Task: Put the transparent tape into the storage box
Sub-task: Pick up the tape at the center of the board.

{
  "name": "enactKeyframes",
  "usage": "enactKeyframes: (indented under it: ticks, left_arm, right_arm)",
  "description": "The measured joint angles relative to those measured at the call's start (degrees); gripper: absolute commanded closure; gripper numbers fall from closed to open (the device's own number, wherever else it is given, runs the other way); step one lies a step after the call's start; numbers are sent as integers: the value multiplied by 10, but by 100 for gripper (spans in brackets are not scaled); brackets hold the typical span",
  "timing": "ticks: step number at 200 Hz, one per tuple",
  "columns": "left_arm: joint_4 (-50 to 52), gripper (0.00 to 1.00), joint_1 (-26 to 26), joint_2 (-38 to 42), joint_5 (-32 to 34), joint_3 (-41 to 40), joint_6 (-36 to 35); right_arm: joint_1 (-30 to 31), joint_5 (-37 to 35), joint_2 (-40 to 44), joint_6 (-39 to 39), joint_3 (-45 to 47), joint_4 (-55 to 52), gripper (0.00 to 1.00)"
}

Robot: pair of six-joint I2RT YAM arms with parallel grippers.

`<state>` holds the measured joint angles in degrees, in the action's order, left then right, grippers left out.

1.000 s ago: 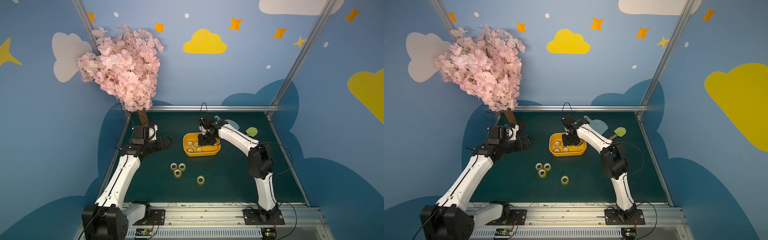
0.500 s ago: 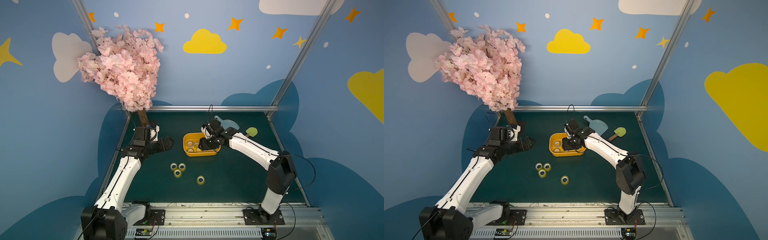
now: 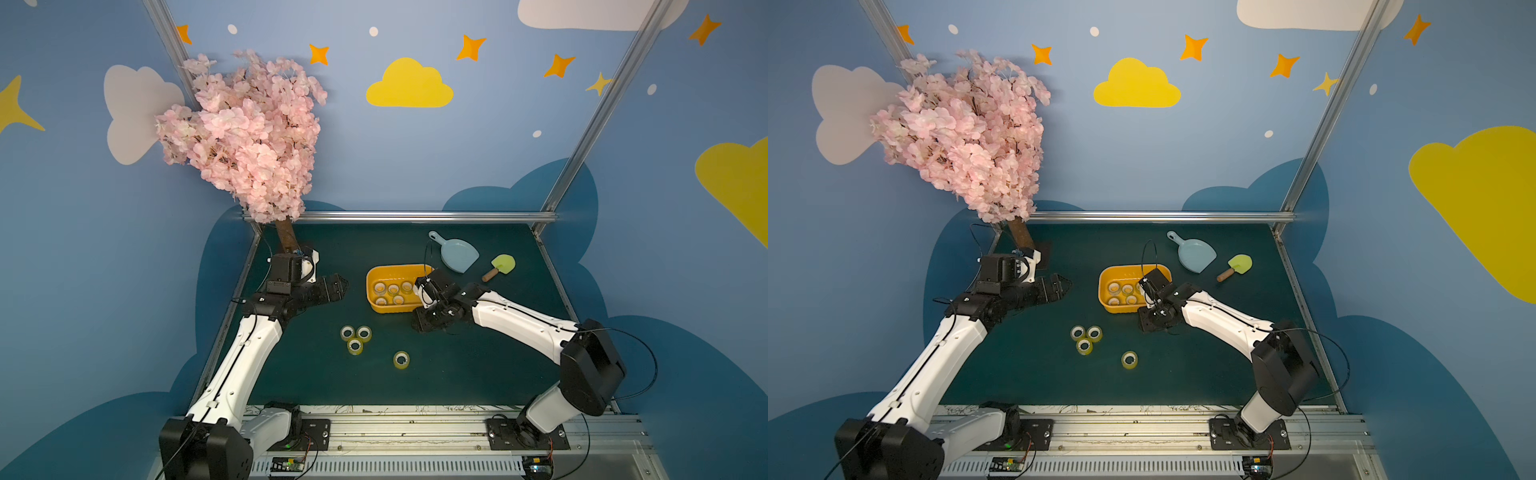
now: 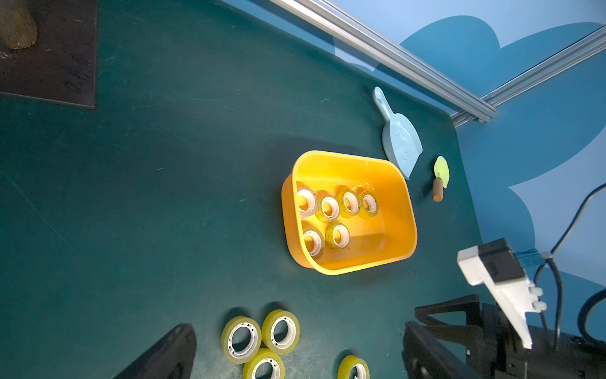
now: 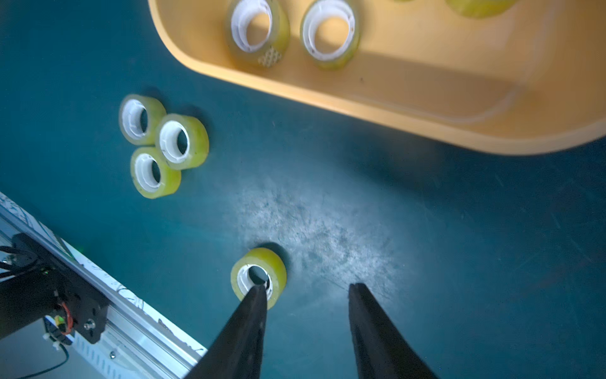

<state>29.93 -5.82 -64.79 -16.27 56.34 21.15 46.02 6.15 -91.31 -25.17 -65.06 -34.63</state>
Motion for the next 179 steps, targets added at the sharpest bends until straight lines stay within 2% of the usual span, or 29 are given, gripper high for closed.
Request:
enactKeyframes:
  ticks: [66, 147, 179]
  left_arm:
    - [2, 0, -3, -1, 15, 0, -4]
    - [5, 0, -6, -1, 49, 0, -10]
    - [6, 0, -6, 0, 61, 0, -15]
  right_arm:
    - [10, -9, 42, -1, 69, 17, 55]
    - [42, -5, 40, -5, 91, 15, 52]
    - [68, 8, 13, -10, 89, 30, 52]
